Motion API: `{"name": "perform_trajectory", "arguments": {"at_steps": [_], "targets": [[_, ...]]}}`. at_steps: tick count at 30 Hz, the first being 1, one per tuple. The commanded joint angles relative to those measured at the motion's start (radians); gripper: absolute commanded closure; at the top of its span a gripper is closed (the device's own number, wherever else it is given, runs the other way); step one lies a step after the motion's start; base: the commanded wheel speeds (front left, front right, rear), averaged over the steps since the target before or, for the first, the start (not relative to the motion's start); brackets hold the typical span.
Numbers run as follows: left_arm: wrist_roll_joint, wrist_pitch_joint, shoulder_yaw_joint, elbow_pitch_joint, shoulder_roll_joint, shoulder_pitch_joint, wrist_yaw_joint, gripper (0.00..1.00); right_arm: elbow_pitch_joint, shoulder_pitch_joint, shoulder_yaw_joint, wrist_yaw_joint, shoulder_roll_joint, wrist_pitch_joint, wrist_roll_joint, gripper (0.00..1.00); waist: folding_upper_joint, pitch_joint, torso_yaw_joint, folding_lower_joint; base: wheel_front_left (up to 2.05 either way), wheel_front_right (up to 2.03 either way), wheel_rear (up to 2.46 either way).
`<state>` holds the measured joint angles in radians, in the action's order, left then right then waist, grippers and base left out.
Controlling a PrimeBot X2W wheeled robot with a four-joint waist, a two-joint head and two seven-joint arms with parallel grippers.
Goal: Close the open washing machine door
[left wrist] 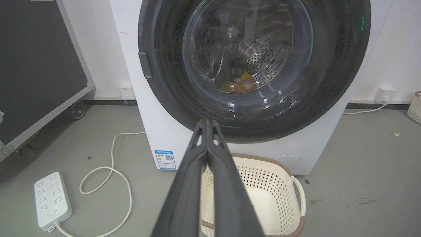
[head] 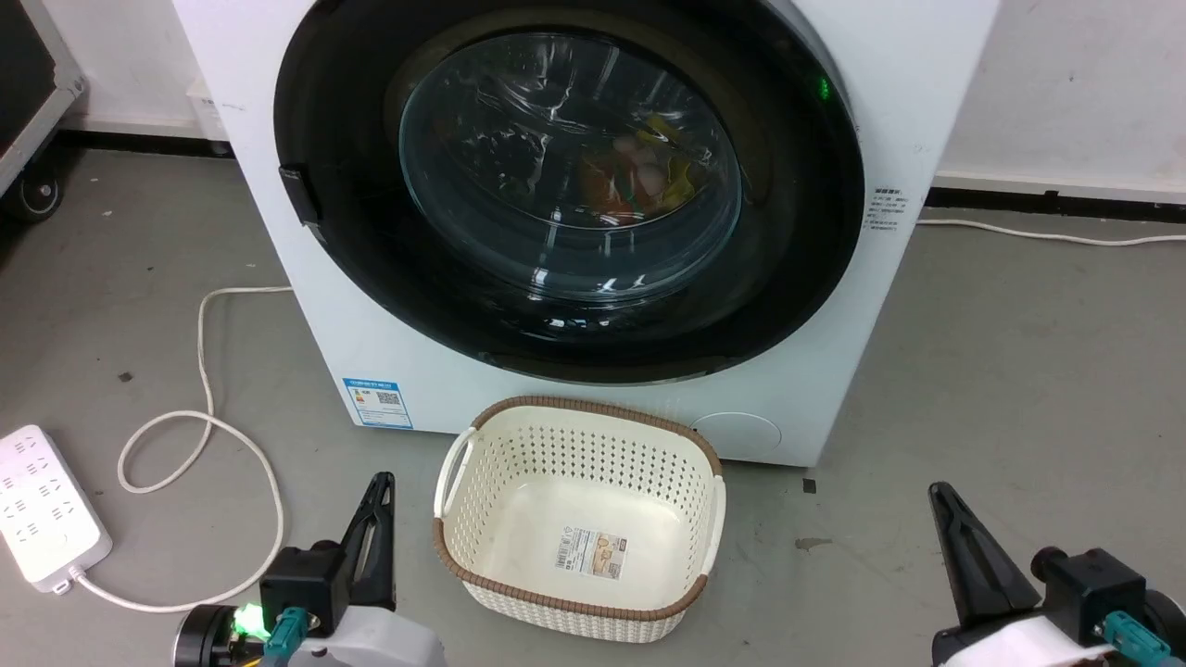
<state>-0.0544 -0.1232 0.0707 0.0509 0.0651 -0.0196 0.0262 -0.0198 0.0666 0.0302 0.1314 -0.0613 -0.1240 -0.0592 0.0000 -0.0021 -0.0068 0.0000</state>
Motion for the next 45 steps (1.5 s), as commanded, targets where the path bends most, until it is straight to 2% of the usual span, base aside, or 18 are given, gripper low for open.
{"name": "perform_trajectory", "arguments": {"at_steps": [1, 45], "targets": [[0.009, 0.005, -0.006, -0.007, -0.003, 0.01, -0.005, 1.0, 0.007, -0.021, -0.002, 0.0, 0.005, 0.005, 0.01, 1.0, 0.0, 0.0, 0.0, 0.0, 0.0, 0.0, 0.0], [0.043, 0.095, -0.055, -0.04, -0.012, 0.017, -0.021, 1.0, 0.017, -0.056, -0.023, -0.001, 0.01, 0.095, 0.047, 1.0, 0.0, 0.002, 0.005, 0.0, 0.0, 0.0, 0.0]]}}
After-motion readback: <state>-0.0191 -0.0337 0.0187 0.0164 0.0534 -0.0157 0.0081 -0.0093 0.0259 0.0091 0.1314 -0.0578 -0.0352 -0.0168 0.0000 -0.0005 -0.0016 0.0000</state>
